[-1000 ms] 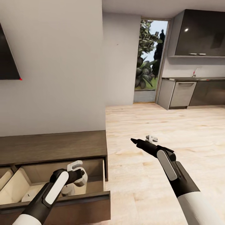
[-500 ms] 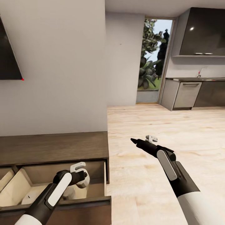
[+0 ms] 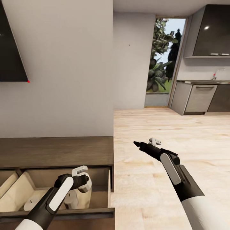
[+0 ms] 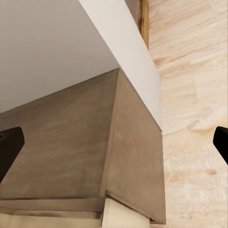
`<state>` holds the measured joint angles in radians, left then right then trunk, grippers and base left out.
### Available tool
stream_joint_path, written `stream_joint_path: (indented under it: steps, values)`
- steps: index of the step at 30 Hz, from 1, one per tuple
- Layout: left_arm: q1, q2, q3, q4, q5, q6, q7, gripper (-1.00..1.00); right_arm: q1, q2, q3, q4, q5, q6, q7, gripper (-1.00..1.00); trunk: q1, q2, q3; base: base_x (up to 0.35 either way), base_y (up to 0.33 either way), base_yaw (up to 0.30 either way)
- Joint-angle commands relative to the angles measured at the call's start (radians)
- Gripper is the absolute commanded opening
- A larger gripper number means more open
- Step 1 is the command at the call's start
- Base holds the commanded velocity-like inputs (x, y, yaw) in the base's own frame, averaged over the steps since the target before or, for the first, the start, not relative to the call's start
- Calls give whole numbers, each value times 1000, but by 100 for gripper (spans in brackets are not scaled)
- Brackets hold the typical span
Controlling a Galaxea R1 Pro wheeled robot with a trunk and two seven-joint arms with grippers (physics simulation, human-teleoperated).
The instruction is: Place each of the two pumpkins and all three candles from the living room inside a cabinet in the living room (use any cabinet), then make sure every cabinet is closed, and position the cauldron so it is next to a table in the living room.
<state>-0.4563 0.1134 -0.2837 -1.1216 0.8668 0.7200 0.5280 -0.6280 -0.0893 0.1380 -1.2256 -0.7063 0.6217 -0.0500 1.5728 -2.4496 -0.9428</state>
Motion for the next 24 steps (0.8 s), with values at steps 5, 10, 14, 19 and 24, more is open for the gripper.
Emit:
stream_joint_path:
  steps: [5,10,14,19,24]
  values:
    - [-1,2,-3,-1,11,0,10,-100,0,0,2,0,-6,3,-5,100,0,0,0,60,-43,114]
    - [-1,1,-2,-1,10,1,10,-100,0,-1,2,0,-6,3,-5,100,0,0,1,8,-117,106]
    - [-1,2,-2,-6,10,0,10,-100,0,-1,2,2,-6,3,-5,100,0,0,1,1,-23,14]
    - [-1,2,-1,-12,11,-2,10,-100,0,-1,2,5,-7,3,-4,100,0,0,1,0,-2,1]
    - [-1,1,-2,-12,11,-2,10,-100,0,-1,2,6,-7,3,-4,100,15,-28,-11,0,0,0]
